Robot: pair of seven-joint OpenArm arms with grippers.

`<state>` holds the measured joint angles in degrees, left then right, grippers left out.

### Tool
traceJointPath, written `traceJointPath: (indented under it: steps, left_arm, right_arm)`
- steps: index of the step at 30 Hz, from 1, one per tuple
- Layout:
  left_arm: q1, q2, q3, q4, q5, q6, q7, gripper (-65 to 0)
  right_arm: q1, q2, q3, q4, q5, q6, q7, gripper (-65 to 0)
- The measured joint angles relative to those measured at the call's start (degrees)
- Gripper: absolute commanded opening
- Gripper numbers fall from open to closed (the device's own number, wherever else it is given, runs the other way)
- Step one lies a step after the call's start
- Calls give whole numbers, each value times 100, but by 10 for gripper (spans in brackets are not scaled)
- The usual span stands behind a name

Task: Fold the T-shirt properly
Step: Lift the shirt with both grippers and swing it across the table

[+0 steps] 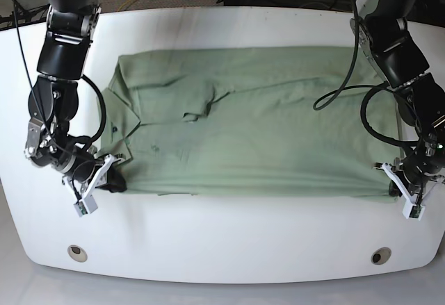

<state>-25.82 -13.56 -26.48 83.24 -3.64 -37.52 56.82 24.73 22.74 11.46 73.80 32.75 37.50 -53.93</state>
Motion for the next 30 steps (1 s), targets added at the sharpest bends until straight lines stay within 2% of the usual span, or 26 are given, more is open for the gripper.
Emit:
traceJointPath:
  steps: [6, 11, 14, 19, 24, 30]
  left_arm:
    - [-444, 4, 4, 680, 37, -11, 407, -650]
    - [-946, -13, -4, 1248, -7, -4, 446, -650]
    - [-1309, -17, 7, 1440, 15, -4, 455, -650]
    - [-2057, -212, 2, 1506, 90, 13, 741, -650]
    - [-2315, -369, -26, 1580, 105, 13, 1060, -650]
    - [-1698, -326, -2, 1829, 70, -4, 1093, -650]
  right_arm:
    - [962, 238, -330, 2, 44, 33, -238, -650]
    - [1899, 428, -354, -9, 26, 236, -651, -650]
    - [2516, 546, -361, -2, -17, 197, -798, -650]
    - [3475, 903, -1045, 48, 35, 203, -870, -650]
    - [3781, 938, -1060, 79, 48, 247, -962, -650]
    - [3069, 850, -1001, 79, 4, 258, -1121, -650]
